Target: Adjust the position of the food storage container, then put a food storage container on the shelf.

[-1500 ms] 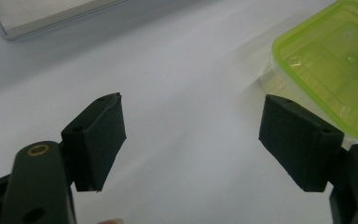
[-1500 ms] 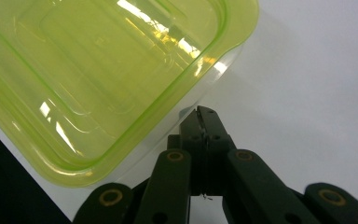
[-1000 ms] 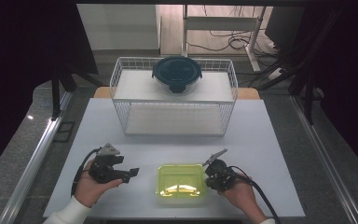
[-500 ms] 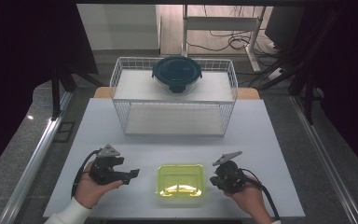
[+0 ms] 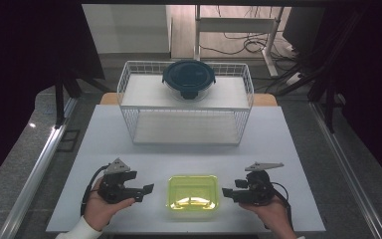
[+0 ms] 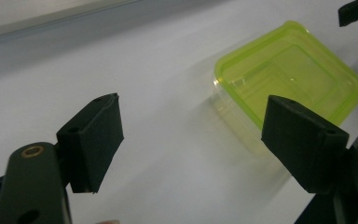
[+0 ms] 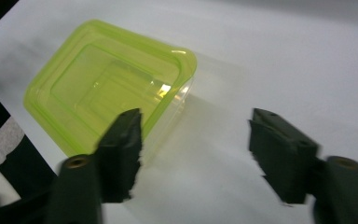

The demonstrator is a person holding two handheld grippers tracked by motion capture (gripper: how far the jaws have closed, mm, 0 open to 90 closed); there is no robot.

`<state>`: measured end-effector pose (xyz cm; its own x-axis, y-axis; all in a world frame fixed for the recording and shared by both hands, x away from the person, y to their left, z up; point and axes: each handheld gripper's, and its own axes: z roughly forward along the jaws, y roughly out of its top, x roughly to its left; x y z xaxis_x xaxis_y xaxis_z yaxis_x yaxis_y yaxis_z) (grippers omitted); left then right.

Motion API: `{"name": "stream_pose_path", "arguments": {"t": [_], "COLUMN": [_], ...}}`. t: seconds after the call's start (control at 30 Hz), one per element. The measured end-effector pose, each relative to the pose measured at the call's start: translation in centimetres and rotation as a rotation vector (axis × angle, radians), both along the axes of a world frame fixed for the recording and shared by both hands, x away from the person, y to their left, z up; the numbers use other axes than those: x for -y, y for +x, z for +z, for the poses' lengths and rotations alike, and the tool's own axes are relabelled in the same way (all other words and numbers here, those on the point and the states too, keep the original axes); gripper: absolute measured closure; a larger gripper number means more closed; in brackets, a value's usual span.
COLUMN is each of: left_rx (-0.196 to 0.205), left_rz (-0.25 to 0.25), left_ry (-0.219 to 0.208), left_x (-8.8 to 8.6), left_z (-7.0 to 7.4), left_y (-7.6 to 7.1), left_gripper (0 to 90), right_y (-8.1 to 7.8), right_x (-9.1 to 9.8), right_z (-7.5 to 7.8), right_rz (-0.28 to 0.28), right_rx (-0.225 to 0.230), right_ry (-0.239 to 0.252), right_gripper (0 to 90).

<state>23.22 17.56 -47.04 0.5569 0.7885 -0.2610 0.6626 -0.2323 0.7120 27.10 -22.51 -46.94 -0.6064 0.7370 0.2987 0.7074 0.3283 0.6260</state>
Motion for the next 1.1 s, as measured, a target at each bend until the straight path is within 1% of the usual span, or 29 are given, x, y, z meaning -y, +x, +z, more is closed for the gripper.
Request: {"name": "stream_pose_path", "arguments": {"t": [0.07,0.1,0.2,0.43,0.57,0.7,0.83,0.87,0.9,0.93,1.03,1.1], "left_rx": [-0.012,-0.021,-0.024,-0.03,-0.034,-0.049,-0.083,-0.099,-0.126,-0.142,-0.185,-0.201], "left_rz": [-0.003,0.0,0.006,0.0,0.013,-0.002,-0.018,-0.018,-0.017,-0.015,-0.014,-0.015], "left_ry": [-0.012,-0.023,-0.042,-0.044,-0.055,-0.072,-0.092,-0.112,-0.14,-0.155,-0.186,-0.195], "left_x": [0.1,0.2,0.3,0.8,1.0,1.6,2.3,2.3,2.4,2.4,2.6,2.8], "left_z": [-0.1,-0.2,-0.3,-0.4,-0.6,-0.8,-1.3,-1.4,-1.7,-1.8,-2.2,-2.4], "left_y": [0.0,-0.1,-0.2,-0.4,-0.6,-0.9,-0.9,-0.8,-0.7,-0.6,-0.4,-0.2], "left_gripper": [19.6,19.6,19.8,19.8,20.1,19.9,20.0,20.5,20.8,21.1,21.7,22.2], "right_y": [-0.1,-0.1,-0.1,-0.2,-0.3,-0.3,-0.4,-0.4,-0.4,-0.4,-0.3,-0.3], "right_x": [-0.1,-0.1,-0.2,-0.5,-0.6,-0.9,-1.1,-1.1,-1.2,-1.2,-1.3,-1.5], "right_z": [0.0,0.0,-0.1,-0.3,-0.3,-0.3,-0.4,-0.5,-0.5,-0.6,-0.9,-1.0], "right_rz": [-0.009,-0.01,-0.008,0.003,0.015,0.023,0.024,0.023,0.023,0.024,0.018,0.017], "right_rx": [0.011,0.01,0.004,-0.003,-0.005,-0.019,-0.038,-0.042,-0.046,-0.055,-0.07,-0.082], "right_ry": [0.007,0.011,0.022,0.018,0.03,0.063,0.065,0.064,0.068,0.073,0.079,0.089], "right_gripper": [25.7,25.0,24.4,24.6,27.1,28.2,31.8,32.1,32.8,33.1,34.2,34.7]}}
